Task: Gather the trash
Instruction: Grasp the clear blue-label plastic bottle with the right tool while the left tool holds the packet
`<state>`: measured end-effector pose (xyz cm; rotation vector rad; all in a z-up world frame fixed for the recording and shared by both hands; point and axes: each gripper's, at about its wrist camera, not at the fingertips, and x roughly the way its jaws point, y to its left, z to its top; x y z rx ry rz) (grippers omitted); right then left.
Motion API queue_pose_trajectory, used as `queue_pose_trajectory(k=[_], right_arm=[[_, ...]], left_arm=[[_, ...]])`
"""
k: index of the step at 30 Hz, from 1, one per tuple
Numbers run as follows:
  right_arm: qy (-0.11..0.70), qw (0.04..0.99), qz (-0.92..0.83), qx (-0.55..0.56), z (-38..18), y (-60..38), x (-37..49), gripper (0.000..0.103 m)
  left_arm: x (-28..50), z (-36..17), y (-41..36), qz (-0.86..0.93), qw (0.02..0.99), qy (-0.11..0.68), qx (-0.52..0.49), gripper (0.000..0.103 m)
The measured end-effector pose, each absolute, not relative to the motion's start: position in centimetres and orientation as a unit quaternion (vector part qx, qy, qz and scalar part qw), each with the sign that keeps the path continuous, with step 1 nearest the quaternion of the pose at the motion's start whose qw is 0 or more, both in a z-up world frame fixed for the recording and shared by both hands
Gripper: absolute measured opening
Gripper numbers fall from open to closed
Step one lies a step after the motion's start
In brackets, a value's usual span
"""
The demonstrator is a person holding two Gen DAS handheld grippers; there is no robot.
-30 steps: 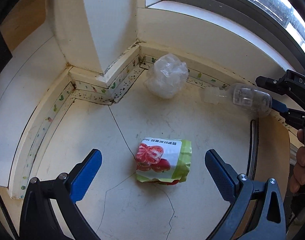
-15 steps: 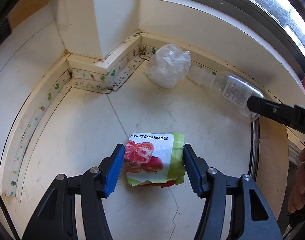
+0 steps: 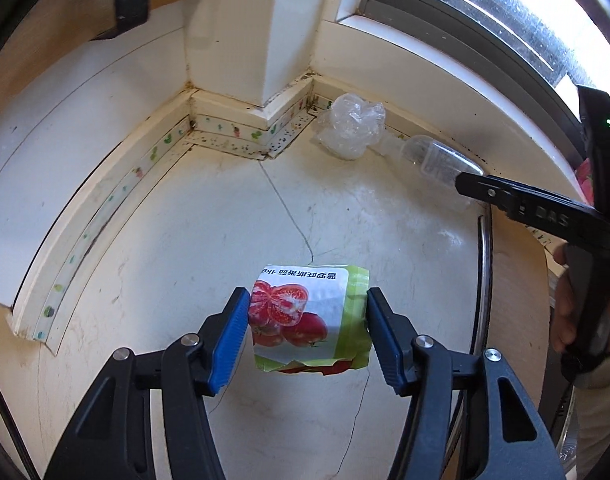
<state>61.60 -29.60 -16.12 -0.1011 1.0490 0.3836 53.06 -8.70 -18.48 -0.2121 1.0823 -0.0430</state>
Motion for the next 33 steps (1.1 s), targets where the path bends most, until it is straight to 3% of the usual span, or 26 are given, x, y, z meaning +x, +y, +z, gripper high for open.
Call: queue_pose_trajectory(k=[5, 17, 33], right_arm=[[0.523, 0.82, 0.224, -0.054, -16.7, -27.8, 61.4, 0.057], [0.474, 0.845, 0.242, -0.056, -12.0, -28.4, 58.7, 0.057], [0.554, 0.808, 0.178, -0.089, -18.3, -24.2, 64.4, 0.056]], left_arm=[[51.6, -17.4, -7.9, -0.019, 0.853, 0.509, -0.111, 0.057], [49.8, -15.5, -7.6, -0.038, 0.862, 0.494, -0.108, 0.057], [48.6, -15.2, -5.4, -0.012, 0.864, 0.489, -0.115, 0.057]])
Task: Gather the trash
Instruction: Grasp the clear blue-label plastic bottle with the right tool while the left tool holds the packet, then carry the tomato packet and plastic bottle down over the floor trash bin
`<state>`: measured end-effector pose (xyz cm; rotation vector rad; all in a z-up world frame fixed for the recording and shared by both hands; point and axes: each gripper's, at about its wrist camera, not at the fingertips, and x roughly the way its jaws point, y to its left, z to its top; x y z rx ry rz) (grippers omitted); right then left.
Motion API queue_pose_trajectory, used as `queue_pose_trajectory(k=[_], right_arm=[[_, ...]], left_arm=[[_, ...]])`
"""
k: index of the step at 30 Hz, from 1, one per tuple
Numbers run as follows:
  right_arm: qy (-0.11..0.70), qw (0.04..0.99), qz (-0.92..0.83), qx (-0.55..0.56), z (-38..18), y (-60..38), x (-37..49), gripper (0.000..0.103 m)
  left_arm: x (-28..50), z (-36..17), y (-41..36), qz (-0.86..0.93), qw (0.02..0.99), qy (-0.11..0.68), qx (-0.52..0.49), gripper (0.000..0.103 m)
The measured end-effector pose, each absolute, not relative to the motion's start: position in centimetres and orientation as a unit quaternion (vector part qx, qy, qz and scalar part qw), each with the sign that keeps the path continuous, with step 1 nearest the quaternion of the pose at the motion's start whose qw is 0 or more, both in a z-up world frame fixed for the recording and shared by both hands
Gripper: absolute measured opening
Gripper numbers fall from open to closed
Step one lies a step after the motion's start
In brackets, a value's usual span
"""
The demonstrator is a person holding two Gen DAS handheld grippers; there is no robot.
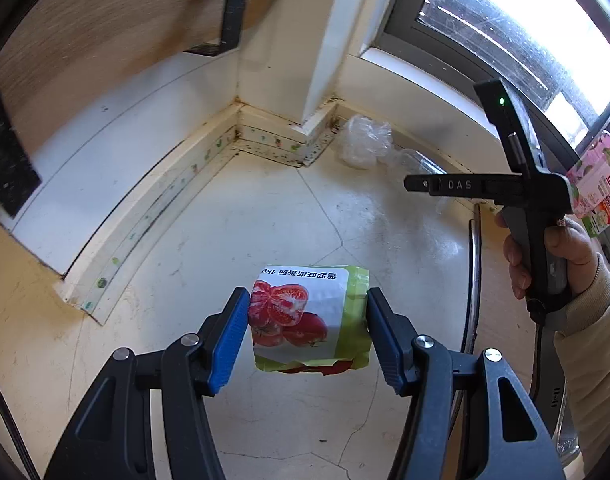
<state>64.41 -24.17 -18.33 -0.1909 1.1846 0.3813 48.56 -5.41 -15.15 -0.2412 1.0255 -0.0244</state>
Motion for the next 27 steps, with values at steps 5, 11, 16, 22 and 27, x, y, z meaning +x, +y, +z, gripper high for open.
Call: queue_pose_trajectory(k=[5, 11, 16, 22, 27], right_arm=[[0.564, 0.807, 0.168, -0.041, -18.5, -25.5, 63.6, 0.053], [0.564, 0.809, 0.165, 0.003, -16.6, -27.2, 60.0, 0.052], [0.545, 0.816, 0.19, 0.039, -12.4, -27.9, 54.8, 0.052], [0.505, 0.829, 0.234, 0.053, -5.8, -26.0, 44.5, 0.052], [0.475, 0.841, 0.252, 0.051, -0.9, -23.7, 33.9, 0.052]], left_arm=[[47.7, -14.9, -4.5, -0.002, 0.866, 0.484, -0.126, 0.057], [45.7, -14.0, -5.0, -0.014, 0.87, 0.474, -0.134, 0.057], [42.5, -12.2, -5.7, -0.035, 0.877, 0.46, -0.133, 0.057], [36.0, -8.8, -4.7, -0.064, 0.886, 0.437, -0.141, 0.057], [29.6, -6.0, -2.4, -0.095, 0.888, 0.419, -0.165, 0.057]])
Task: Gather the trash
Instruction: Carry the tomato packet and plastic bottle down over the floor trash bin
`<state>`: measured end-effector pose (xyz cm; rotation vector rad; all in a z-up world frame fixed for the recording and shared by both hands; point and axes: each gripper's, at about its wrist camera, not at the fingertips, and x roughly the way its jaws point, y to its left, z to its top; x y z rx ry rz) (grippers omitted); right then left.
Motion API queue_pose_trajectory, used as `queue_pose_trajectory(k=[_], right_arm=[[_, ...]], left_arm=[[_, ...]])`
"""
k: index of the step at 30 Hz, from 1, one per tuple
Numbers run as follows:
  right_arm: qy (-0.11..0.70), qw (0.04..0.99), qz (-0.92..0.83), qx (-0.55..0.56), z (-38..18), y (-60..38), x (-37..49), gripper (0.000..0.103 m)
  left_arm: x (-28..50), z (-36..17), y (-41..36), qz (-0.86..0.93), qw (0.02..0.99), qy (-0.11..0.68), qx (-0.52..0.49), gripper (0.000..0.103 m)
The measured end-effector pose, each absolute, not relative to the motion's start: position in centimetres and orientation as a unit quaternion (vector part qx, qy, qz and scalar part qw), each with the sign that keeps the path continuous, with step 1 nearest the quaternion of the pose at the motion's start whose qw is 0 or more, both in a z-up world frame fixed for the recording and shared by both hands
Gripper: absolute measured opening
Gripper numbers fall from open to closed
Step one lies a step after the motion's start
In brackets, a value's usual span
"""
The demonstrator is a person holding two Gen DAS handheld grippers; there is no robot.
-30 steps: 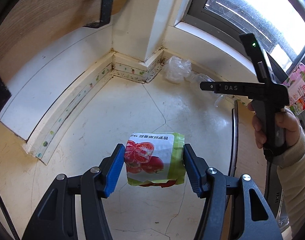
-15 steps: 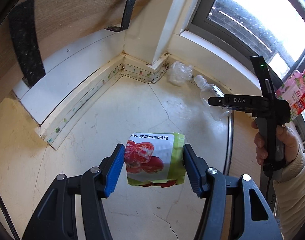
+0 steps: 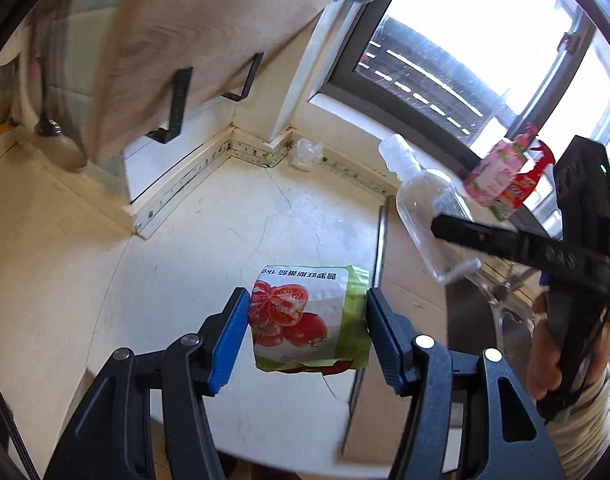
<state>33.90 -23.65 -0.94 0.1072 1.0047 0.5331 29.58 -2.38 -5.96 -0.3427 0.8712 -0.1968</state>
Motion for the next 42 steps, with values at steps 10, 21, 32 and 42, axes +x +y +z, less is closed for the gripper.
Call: queue_pose_trajectory(k=[10, 21, 32, 42], right_arm=[[0.478, 0.833, 0.273, 0.048, -1.6, -17.9, 16.4, 0.053], [0.615, 0.734, 0.288, 0.007, -17.9, -14.5, 10.0, 0.053], [0.726, 0.644, 0.244, 0.0, -43.0, -10.8, 10.5, 0.054], [0.736, 0.638, 0.223, -0.02, -54.4, -9.2, 12.0, 0.056]], left_arm=[[16.9, -7.5, 1.2, -0.133, 0.876, 0.423, -0.192, 0.057], [9.2, -22.2, 2.3, -0.056, 0.82, 0.533, -0.199, 0.057], [7.9, -45.8, 5.6, 0.053, 0.729, 0.65, -0.211, 0.057], [10.8, -56.8, 7.5, 0.061, 0.707, 0.682, -0.176, 0.073]])
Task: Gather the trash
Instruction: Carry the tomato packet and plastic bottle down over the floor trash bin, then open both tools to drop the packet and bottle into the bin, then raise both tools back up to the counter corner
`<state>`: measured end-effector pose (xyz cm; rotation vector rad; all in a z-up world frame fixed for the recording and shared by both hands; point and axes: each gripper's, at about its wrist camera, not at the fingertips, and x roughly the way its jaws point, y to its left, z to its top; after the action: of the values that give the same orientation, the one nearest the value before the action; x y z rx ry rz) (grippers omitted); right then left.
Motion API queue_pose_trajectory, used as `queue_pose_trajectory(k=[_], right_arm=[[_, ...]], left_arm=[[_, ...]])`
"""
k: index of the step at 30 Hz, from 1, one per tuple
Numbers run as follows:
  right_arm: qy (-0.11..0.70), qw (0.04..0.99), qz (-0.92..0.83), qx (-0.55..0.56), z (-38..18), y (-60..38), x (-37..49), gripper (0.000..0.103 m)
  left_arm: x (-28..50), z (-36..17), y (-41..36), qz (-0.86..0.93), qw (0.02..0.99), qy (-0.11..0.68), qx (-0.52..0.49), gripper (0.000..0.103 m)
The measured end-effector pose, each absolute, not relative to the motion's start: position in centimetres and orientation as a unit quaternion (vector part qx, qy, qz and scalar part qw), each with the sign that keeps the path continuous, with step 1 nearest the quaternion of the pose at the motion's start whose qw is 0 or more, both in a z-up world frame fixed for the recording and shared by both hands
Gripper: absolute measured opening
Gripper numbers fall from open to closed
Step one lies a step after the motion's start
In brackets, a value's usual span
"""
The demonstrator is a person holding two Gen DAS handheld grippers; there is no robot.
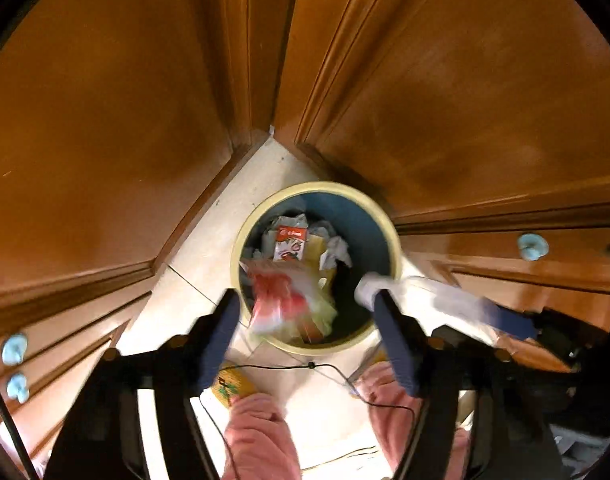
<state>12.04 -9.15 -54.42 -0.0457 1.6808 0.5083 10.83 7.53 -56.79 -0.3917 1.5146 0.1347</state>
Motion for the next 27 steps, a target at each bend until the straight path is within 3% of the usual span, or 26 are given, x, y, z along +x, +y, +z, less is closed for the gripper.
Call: queue_pose_trajectory(k=[6, 16, 23, 27], right_arm=[[0.736, 0.644, 0.21, -0.011, -54.7, -9.2, 13.2, 0.057], [0.738, 0.646, 0.195, -0.014, -51.6, -10.3, 12.0, 0.057], [0.716, 0.667, 0.204, -0.008, -44.7, -10.8, 11.1, 0.057], [0.69, 0.692, 0.21, -0.005, -38.2, -11.7, 10.6, 0.057]], left_arm=[[10.7, -56.9, 7.2, 0.039, 0.714, 0.685, -0.138, 0.079], [9.9, -54.6, 7.7, 0.029, 0.719, 0.68, -0.139, 0.079], [9.0, -47.6, 6.8, 0.017, 0.741, 0.657, -0.138, 0.079], [8.4, -40.8, 5.6, -0.005, 0.769, 0.625, -0.135, 0.079]])
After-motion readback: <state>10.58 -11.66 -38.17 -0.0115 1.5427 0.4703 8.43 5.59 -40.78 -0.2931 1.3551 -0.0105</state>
